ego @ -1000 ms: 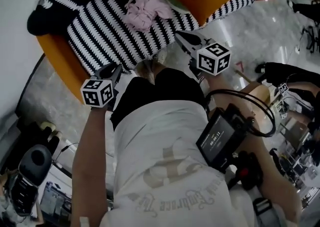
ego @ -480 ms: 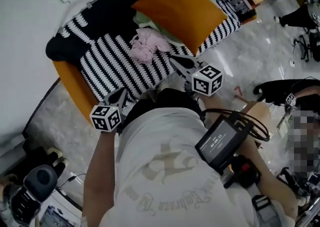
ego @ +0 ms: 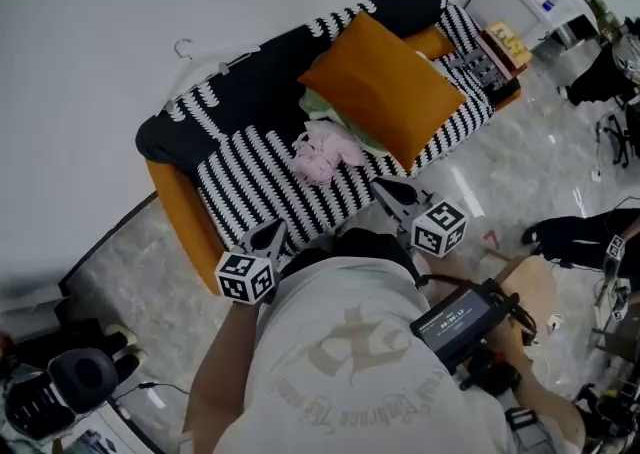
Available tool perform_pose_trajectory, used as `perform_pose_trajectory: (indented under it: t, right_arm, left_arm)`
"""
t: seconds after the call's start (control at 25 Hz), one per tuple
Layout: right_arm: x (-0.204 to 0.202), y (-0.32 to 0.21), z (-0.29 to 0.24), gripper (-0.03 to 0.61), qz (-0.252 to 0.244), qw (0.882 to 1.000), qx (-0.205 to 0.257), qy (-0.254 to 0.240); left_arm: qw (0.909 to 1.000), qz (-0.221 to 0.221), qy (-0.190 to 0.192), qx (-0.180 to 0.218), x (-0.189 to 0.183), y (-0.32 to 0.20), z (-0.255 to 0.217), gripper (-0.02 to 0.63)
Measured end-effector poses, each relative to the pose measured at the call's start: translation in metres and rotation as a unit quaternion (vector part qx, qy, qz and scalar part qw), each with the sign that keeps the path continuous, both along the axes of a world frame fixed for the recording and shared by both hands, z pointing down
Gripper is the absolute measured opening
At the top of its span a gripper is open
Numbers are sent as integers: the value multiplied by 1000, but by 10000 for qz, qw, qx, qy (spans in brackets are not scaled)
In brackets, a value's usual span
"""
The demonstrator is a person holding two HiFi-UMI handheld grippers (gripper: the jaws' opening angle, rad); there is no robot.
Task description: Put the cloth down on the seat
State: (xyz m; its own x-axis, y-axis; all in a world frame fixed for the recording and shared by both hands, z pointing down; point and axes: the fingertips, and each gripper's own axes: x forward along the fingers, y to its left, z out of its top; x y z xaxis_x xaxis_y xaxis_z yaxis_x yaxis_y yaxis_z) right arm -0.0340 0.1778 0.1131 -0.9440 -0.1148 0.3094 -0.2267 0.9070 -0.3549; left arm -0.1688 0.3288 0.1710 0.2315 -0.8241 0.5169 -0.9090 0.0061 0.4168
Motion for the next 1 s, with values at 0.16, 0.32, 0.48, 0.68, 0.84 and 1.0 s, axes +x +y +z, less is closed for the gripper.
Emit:
perform_pose_trajectory:
  t: [0.16, 0.32, 0.48, 0.68, 0.84, 1.0]
  right_arm:
    - [10, 8, -1, 15, 66, 10000, 9, 43]
    - [4, 11, -1, 15, 127, 9999, -45, 76]
    - [0, 14, -4, 15, 101, 9998, -52, 134]
    - [1, 18, -2, 15, 109, 9998, 71, 174]
    - [-11, 12, -5, 15, 113, 9997, 94, 201]
    - [-26, 8, -4, 15, 72, 9997, 67, 245]
  left_arm:
    - [10000, 74, 31, 15, 5, 2, -2, 12]
    - [9999, 144, 56, -18, -3, 0, 1, 12]
    - [9998, 152, 114, -14, -5, -1, -1, 12]
    - [9999, 149, 77, 41, 2, 4, 0, 12]
    - [9998, 157, 82, -4, -6, 4, 0, 12]
    - [9998, 103, 124, -102, -23, 3, 5, 12]
